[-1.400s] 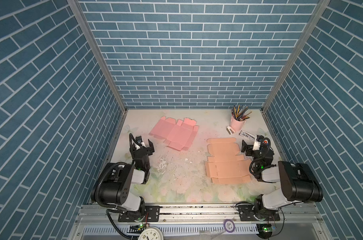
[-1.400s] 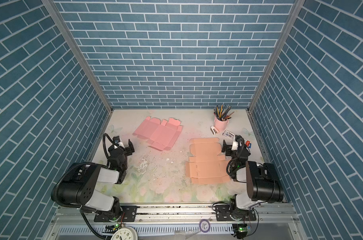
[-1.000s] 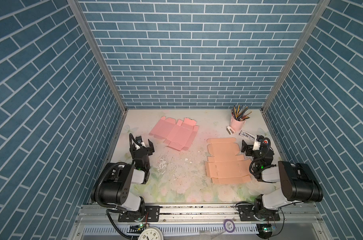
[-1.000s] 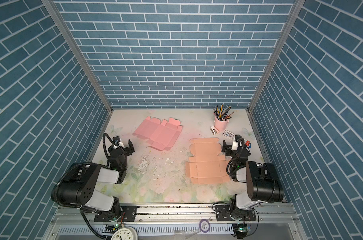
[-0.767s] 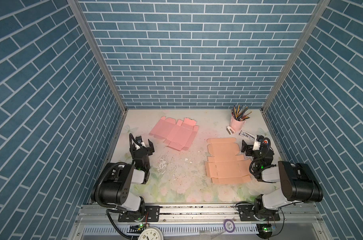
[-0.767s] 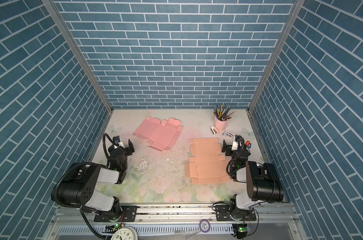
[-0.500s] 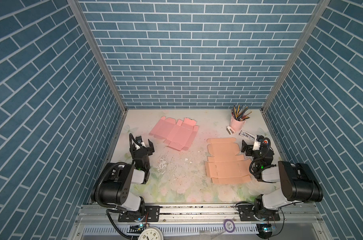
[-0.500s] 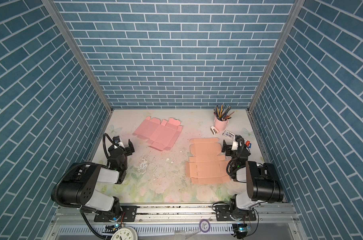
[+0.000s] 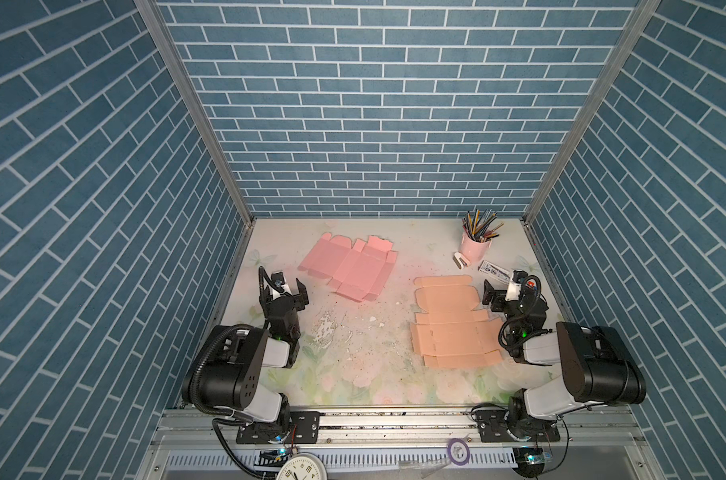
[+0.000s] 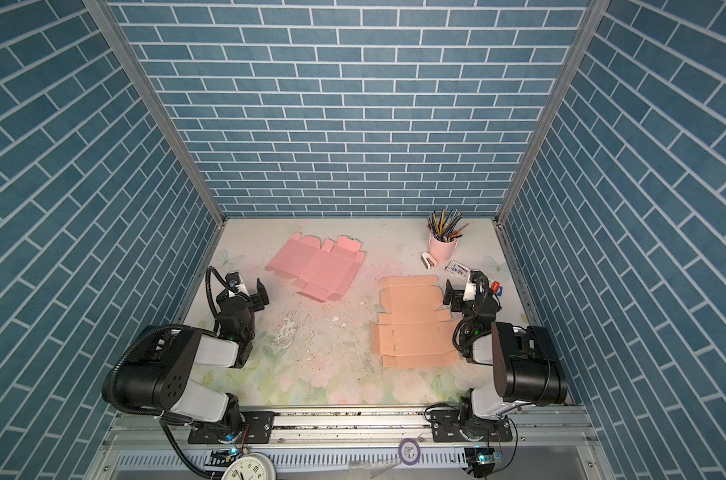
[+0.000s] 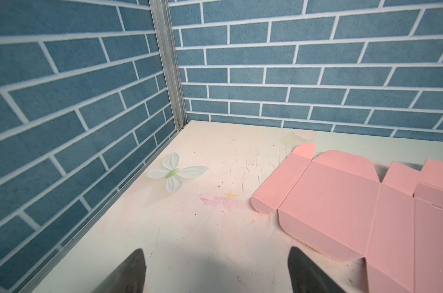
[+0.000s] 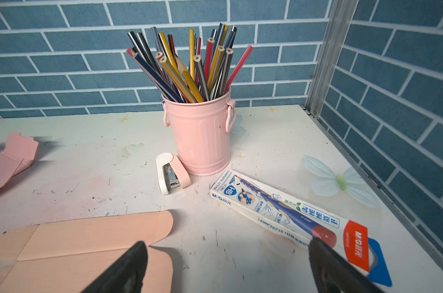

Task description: Fold the paper box

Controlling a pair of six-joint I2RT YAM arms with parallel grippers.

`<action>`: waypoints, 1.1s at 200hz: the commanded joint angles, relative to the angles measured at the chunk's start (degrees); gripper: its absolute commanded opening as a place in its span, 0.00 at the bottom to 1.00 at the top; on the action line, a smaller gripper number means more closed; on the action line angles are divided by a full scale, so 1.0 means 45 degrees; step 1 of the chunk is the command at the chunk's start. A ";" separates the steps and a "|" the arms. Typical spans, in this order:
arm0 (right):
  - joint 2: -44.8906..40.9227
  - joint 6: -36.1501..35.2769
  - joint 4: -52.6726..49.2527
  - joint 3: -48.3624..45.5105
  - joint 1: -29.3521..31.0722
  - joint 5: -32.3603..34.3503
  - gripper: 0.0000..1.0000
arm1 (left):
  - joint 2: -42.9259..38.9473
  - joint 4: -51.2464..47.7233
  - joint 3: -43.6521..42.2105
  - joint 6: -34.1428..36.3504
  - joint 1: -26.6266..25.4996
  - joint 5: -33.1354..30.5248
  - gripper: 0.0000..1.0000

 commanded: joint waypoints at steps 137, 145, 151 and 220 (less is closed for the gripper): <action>0.0168 -0.0372 0.0168 0.0209 -0.0025 -0.0161 0.99 | -0.0042 0.0166 0.0187 0.0092 0.0051 0.0008 0.88; 0.0179 -0.0377 0.0178 0.0208 -0.0025 -0.0166 0.99 | -0.0042 0.0166 0.0191 0.0102 0.0057 0.0015 0.88; 0.0150 -0.0370 0.0174 0.0212 -0.0018 -0.0161 0.99 | -0.0043 0.0166 0.0179 0.0102 0.0068 0.0014 0.88; -0.1076 -0.0414 0.0329 -0.0429 0.0070 0.0274 0.99 | -0.1333 -0.2342 0.1053 0.0350 -0.0291 -0.0330 0.88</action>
